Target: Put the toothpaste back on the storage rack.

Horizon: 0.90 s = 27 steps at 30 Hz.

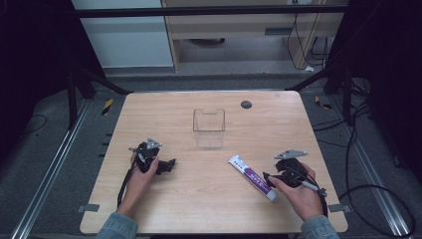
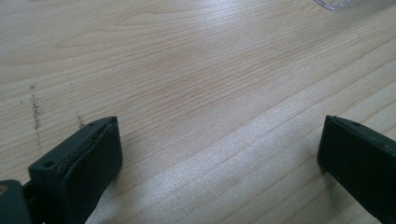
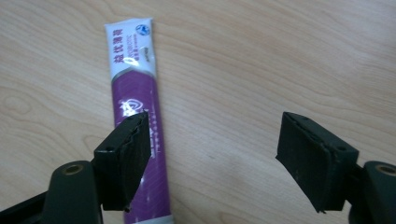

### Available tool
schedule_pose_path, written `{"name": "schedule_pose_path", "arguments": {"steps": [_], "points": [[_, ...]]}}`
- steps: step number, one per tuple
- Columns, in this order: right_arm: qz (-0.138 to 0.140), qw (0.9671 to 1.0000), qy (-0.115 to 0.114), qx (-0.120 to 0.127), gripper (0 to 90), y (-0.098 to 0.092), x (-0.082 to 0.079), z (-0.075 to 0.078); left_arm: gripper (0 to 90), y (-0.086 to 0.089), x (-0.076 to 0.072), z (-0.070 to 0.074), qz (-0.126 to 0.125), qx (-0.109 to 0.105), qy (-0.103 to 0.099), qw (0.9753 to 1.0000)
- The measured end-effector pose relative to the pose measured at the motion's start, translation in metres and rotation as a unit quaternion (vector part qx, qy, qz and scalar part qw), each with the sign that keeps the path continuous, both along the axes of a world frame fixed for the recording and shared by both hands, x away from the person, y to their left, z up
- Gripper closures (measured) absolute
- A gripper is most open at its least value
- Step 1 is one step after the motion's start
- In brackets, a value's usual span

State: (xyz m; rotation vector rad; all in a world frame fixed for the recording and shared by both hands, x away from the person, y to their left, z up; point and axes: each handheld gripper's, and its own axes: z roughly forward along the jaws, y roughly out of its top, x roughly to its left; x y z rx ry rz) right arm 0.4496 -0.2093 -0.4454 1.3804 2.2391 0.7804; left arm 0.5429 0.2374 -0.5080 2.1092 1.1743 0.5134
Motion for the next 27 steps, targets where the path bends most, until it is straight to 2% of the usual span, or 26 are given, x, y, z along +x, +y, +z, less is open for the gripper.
{"name": "schedule_pose_path", "arguments": {"steps": [6,7,11,17,27], "points": [[0.019,0.9997,0.010,-0.011,30.5,0.010,0.001,0.001,0.0,-0.002,-0.001,0.000,0.011,-0.001,-0.001,0.9999],[0.024,0.9995,0.016,-0.013,30.0,0.015,0.000,-0.001,0.0,-0.002,-0.001,0.000,0.011,-0.001,-0.001,0.9999],[0.036,0.9991,0.016,-0.016,27.3,0.023,0.000,-0.001,0.0,-0.002,-0.001,0.000,0.011,-0.001,-0.001,0.9999],[0.044,0.9987,0.019,-0.021,22.9,0.029,0.002,0.000,0.0,-0.002,0.000,0.000,0.012,-0.001,0.000,0.9999],[0.063,0.9967,0.035,-0.038,28.4,0.047,0.008,0.002,0.0,-0.002,0.000,0.000,0.012,-0.001,0.000,0.9999]]}}
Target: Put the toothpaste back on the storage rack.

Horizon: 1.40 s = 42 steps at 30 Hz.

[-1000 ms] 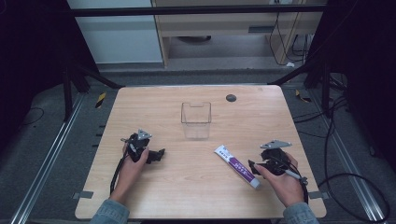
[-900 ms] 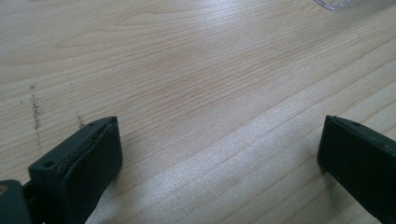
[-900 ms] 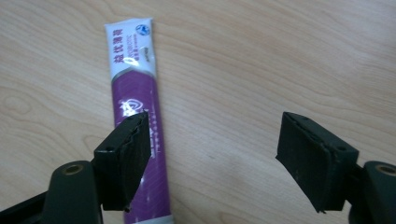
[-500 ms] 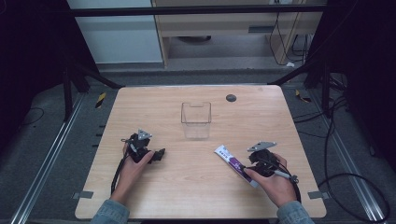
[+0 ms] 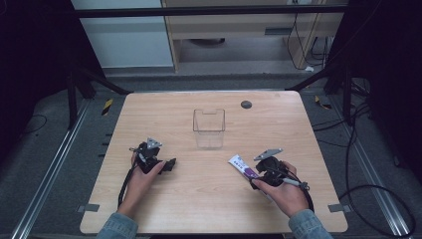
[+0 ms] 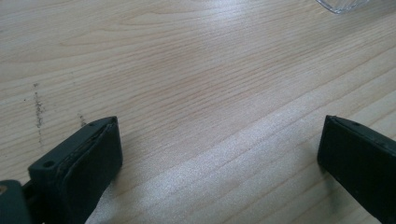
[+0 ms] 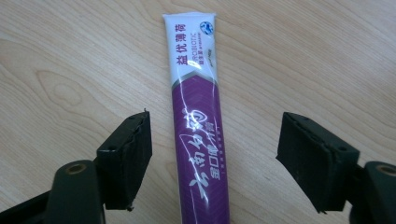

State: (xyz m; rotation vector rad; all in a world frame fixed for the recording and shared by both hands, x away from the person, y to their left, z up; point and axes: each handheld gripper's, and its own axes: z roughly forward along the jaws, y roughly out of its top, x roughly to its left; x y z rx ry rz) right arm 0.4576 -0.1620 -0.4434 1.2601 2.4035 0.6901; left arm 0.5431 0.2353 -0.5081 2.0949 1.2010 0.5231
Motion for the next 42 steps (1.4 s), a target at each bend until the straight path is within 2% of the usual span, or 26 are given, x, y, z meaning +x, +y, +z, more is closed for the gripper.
{"name": "schedule_pose_path", "arguments": {"steps": [11,23,25,36,40,42], "points": [[0.012,0.9998,0.015,-0.009,34.0,0.010,0.010,-0.006,0.0,0.000,0.000,0.000,0.001,-0.001,0.000,1.0000],[0.021,0.9989,0.040,-0.010,43.3,0.024,0.030,-0.014,0.0,0.000,0.001,0.000,0.001,-0.001,-0.001,1.0000],[0.022,0.9984,0.051,-0.010,45.4,0.026,0.035,-0.016,0.0,0.000,0.001,0.000,0.001,-0.001,-0.001,1.0000],[0.026,0.9961,0.080,-0.026,46.6,0.031,0.048,-0.020,0.0,0.000,0.001,0.000,0.000,0.000,-0.001,1.0000],[0.026,0.9952,0.091,-0.025,46.6,0.034,0.050,-0.022,0.0,0.000,0.001,0.000,0.000,-0.001,-0.001,1.0000],[0.028,0.9945,0.096,-0.033,46.6,0.036,0.051,-0.025,0.0,0.000,0.001,0.000,0.000,-0.001,-0.001,1.0000]]}}
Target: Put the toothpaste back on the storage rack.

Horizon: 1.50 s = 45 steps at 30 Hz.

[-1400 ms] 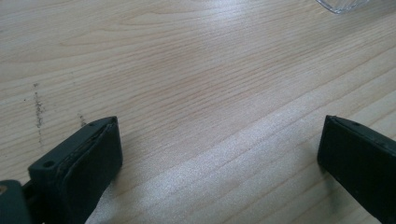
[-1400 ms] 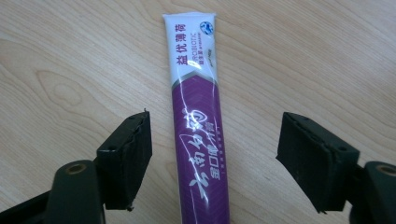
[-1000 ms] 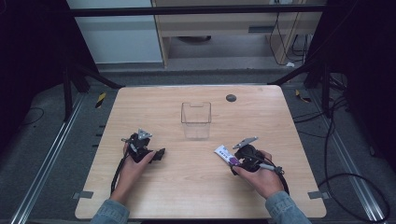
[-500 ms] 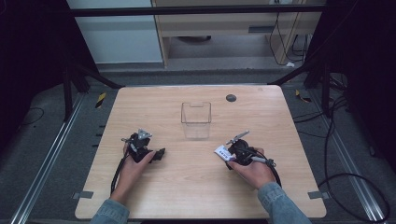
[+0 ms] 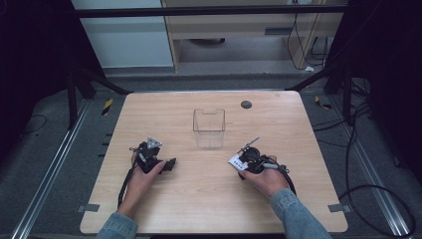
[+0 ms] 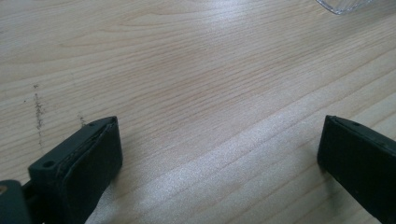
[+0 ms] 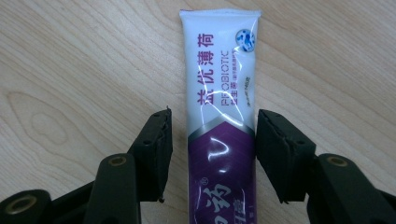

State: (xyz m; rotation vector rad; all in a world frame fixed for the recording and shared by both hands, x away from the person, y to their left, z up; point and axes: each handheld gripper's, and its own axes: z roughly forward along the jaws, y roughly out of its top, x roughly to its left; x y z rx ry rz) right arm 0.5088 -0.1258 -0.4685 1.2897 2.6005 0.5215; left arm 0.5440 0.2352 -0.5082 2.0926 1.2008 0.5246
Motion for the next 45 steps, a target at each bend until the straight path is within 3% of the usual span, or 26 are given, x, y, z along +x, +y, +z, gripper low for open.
{"name": "schedule_pose_path", "arguments": {"steps": [19,45], "points": [[-0.003,0.9998,0.021,-0.005,51.6,0.002,0.010,-0.004,0.0,0.000,0.000,0.000,0.000,0.000,0.000,1.0000],[0.001,0.9996,0.026,-0.011,55.4,0.003,0.013,-0.002,0.0,0.000,0.000,0.000,-0.002,0.001,0.001,1.0000]]}}
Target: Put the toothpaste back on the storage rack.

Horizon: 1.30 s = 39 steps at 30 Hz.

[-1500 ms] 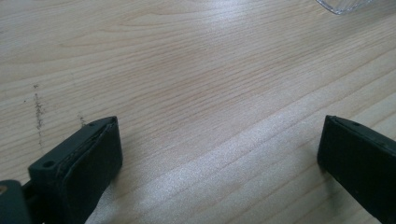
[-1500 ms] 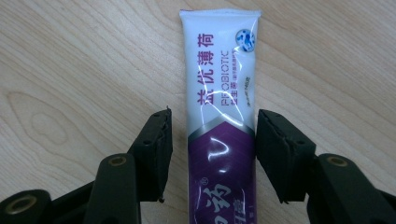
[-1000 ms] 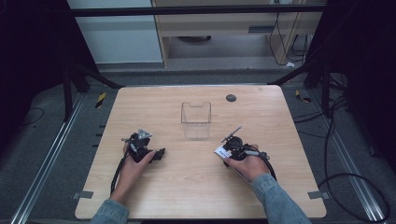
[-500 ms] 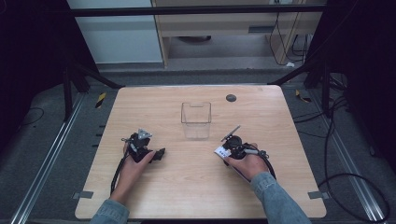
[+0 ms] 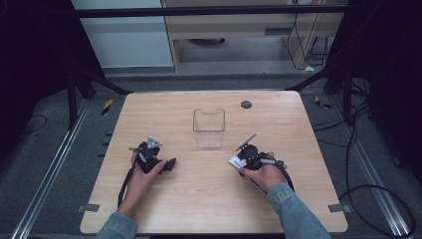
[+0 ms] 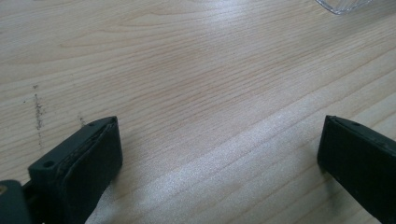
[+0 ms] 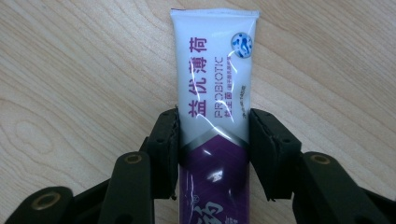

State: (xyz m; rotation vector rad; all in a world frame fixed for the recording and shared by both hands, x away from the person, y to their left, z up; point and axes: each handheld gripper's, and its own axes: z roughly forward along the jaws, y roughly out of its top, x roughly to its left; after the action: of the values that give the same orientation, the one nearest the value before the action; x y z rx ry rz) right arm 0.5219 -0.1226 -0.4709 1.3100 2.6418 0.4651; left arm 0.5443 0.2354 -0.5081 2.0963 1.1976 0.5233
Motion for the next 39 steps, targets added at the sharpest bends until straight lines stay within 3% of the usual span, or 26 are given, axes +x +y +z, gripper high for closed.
{"name": "schedule_pose_path", "arguments": {"steps": [22,26,32,39], "points": [[0.012,0.9997,-0.011,-0.020,70.9,0.004,-0.004,0.003,0.0,0.000,0.000,0.000,0.000,-0.001,0.000,1.0000],[0.001,0.9998,-0.020,-0.003,77.6,0.000,-0.006,0.007,0.0,0.000,0.000,0.000,0.000,-0.002,0.000,1.0000],[-0.003,0.9996,-0.025,0.012,78.8,-0.005,-0.008,0.008,0.0,0.000,0.000,0.000,0.001,-0.002,0.000,1.0000],[-0.018,0.9977,-0.051,0.041,79.3,-0.019,-0.011,0.026,0.0,0.000,0.000,0.000,0.000,-0.001,0.000,1.0000]]}}
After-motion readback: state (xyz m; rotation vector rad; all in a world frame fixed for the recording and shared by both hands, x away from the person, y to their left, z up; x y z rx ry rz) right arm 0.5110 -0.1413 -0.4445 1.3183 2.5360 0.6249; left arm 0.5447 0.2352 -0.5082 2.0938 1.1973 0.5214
